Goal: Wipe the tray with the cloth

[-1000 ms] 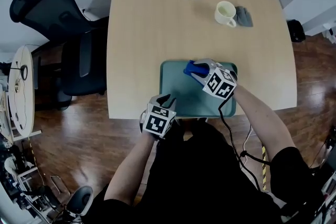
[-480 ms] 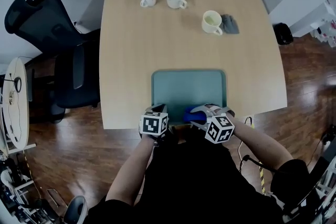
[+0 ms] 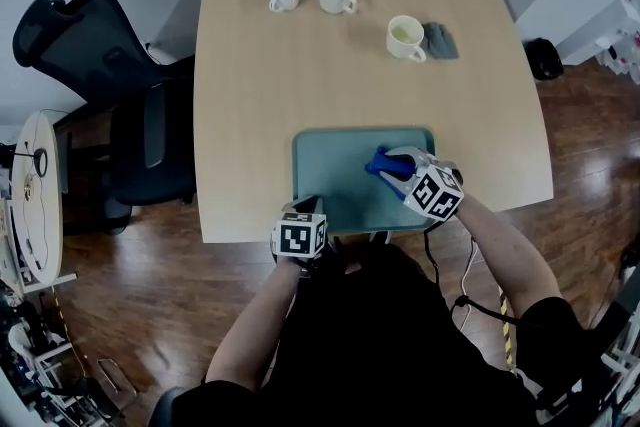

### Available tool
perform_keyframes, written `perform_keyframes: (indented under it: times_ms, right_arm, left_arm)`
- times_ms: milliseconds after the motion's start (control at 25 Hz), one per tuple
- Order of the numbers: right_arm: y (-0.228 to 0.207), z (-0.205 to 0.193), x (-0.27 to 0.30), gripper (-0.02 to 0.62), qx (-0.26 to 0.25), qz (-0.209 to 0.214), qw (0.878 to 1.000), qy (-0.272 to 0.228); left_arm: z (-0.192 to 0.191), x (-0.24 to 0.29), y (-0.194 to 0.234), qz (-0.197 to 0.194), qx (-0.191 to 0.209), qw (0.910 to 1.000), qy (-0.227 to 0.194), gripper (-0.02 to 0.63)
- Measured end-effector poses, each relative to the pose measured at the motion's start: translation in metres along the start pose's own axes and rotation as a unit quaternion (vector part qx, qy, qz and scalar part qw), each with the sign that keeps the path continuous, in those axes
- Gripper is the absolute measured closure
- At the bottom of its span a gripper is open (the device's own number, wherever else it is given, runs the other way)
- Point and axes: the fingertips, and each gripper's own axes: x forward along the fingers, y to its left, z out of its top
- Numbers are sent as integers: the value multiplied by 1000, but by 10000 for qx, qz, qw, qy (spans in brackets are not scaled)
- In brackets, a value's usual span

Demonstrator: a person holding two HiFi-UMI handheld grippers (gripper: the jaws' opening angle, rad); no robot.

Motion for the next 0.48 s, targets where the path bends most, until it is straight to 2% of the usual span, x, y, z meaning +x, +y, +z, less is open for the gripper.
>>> perform_keyframes:
  times_ms: [80, 200, 280, 360, 480]
  right_arm:
    - [-24, 1, 3, 485, 103, -187, 9998, 21]
    - [-59, 1, 10, 485, 156, -435, 9989, 82]
    - [-75, 4, 14, 483, 155, -483, 9987, 110]
    - [-84, 9, 18, 483, 73, -482, 9987, 134]
    - [-92, 16, 24, 483, -39, -516, 9985, 163]
  left_arm:
    - [-2, -8, 0, 101, 270, 9995, 97, 568]
    - [5, -23, 22, 521, 667, 9964, -77, 514]
    - [5, -27, 37, 584, 572, 9966, -21, 468]
    - [1, -24, 41, 425, 400, 9981, 205, 423]
    - [-4, -12, 40, 262, 319, 9981, 449, 423]
